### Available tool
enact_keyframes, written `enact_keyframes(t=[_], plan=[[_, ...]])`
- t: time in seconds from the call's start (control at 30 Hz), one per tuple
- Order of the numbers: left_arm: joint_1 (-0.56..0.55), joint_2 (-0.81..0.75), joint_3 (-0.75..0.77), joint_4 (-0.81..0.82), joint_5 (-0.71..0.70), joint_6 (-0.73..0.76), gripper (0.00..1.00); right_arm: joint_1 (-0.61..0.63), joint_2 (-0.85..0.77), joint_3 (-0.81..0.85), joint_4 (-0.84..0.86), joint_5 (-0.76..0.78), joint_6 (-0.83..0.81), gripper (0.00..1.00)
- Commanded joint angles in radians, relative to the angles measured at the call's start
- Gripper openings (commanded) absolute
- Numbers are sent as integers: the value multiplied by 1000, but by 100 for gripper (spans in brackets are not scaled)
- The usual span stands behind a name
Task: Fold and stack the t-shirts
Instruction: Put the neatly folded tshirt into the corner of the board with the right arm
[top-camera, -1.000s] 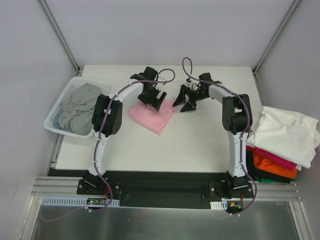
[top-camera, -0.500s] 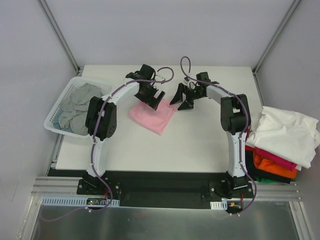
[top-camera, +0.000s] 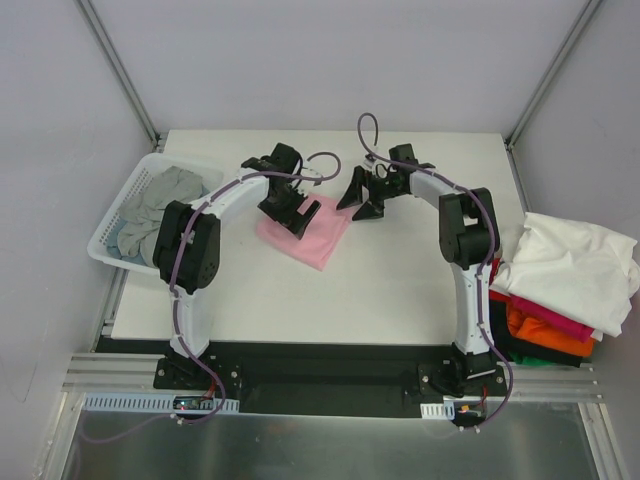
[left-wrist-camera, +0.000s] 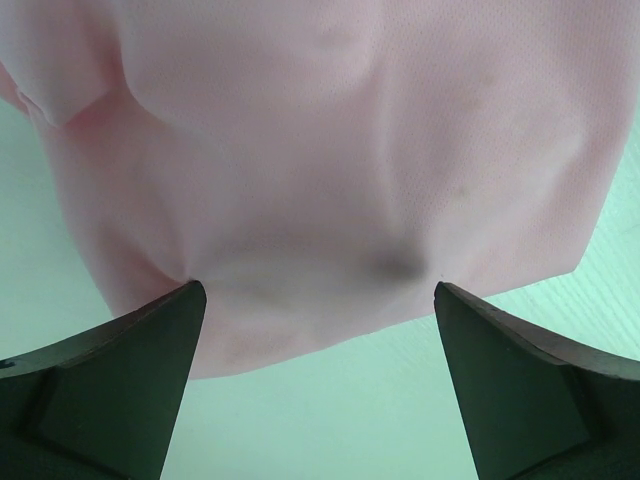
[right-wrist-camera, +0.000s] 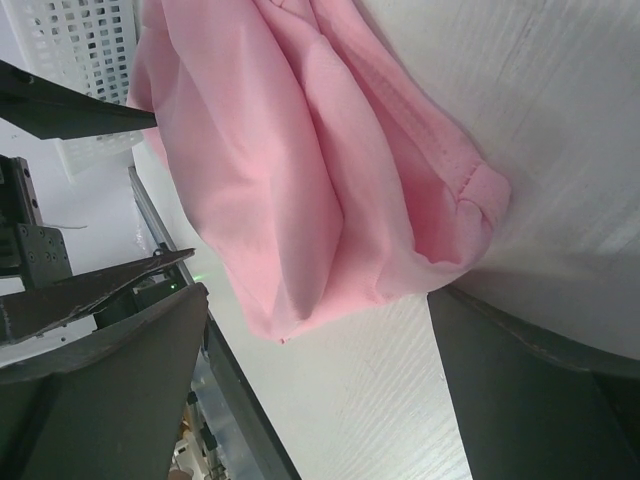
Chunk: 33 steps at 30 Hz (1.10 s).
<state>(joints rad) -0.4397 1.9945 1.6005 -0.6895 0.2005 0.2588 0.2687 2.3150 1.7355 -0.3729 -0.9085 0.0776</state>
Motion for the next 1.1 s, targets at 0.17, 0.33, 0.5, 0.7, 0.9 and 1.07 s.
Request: enact_keyframes(t=[0.17,0.33,0.5,0.7,0.9,1.07], plan=[[-7,26,-2,21,33,5,99,43,24,18,23,-4,8,96],[-7,52,4,31,43,5,99,50,34,16,28,-9,10,96],[-5,58,-5,31,54,3,99,58,38,6,38,-21,19,96],[-7,64,-10,38,68,-4,99,70,27,-34,55,-39,24,96],[-8,87,18,38,79,-16,99,86,4,-73,54,-44,5,96],[-8,101,29,36,63,-15,99,90,-20,-111,29,-36,-29,97]])
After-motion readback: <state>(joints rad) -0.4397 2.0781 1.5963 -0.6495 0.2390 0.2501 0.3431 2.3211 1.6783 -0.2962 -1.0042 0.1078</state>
